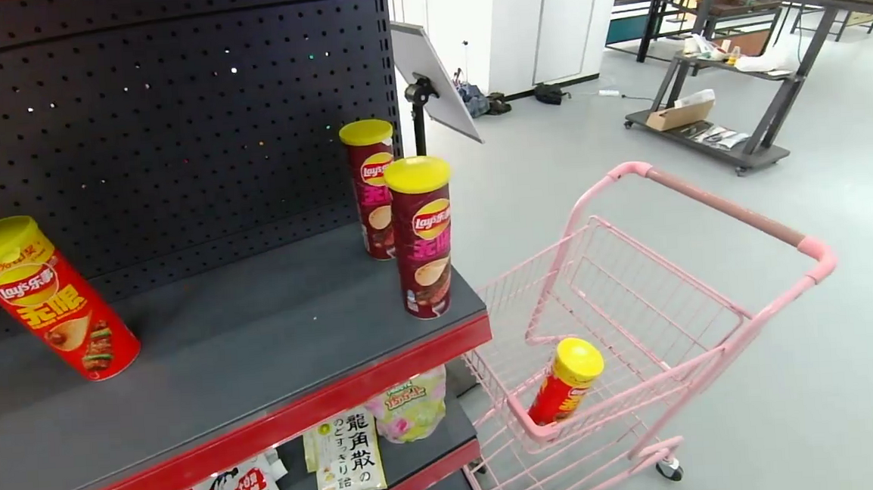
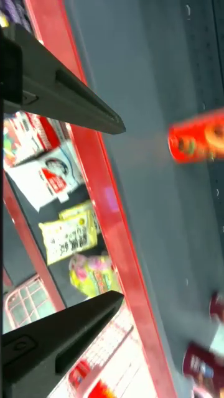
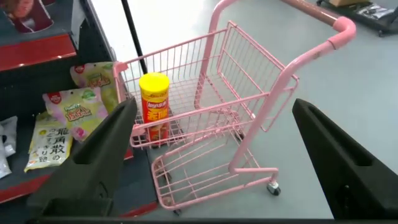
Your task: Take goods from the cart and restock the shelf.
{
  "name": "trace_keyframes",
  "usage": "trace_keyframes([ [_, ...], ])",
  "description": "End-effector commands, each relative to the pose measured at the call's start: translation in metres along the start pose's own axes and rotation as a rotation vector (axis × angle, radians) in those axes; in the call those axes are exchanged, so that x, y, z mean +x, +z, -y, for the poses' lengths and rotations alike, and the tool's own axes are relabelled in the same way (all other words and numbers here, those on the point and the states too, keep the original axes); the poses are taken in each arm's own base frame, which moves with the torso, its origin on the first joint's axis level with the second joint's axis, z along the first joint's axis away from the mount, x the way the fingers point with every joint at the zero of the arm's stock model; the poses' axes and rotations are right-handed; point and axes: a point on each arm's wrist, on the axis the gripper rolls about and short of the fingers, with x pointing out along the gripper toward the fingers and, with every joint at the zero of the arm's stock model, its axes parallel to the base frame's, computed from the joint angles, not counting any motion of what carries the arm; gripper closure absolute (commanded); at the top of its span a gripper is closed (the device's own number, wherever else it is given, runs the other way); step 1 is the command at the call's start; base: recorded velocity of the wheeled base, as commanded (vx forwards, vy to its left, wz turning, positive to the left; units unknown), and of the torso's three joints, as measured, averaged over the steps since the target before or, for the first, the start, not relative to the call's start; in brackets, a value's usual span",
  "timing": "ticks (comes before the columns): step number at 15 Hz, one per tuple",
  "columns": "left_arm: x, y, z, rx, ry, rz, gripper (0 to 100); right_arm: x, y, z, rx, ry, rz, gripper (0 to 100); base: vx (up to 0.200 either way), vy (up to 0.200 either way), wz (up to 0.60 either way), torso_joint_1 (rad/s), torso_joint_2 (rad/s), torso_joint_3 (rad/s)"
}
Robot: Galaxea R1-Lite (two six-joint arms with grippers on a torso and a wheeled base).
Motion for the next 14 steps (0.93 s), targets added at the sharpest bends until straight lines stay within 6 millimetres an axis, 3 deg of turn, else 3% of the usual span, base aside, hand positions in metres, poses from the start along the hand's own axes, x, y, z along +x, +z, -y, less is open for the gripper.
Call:
trace_keyframes([
  [1, 0.0000, 0.0000, -0.0001, -0.001, -0.001, -0.001, 0, 0.0000, 0.0000, 0.0000, 0.000, 0.001, 0.000, 0, 0.000, 0.000, 0.00, 0.000, 0.00, 0.000],
  [5, 0.0000, 0.0000, 0.0000, -0.001, 0.001, -0.001, 0, 0.0000, 0.0001, 0.0000, 0.001, 0.001, 0.001, 0, 0.000, 0.000, 0.00, 0.000, 0.00, 0.000],
  [14, 0.0000, 0.0000, 0.0000, -0.001, 0.001, -0.001, 0, 0.0000, 0.0001, 0.0000, 0.001, 0.001, 0.001, 0, 0.000, 0.000, 0.00, -0.131, 0.34, 0.196],
])
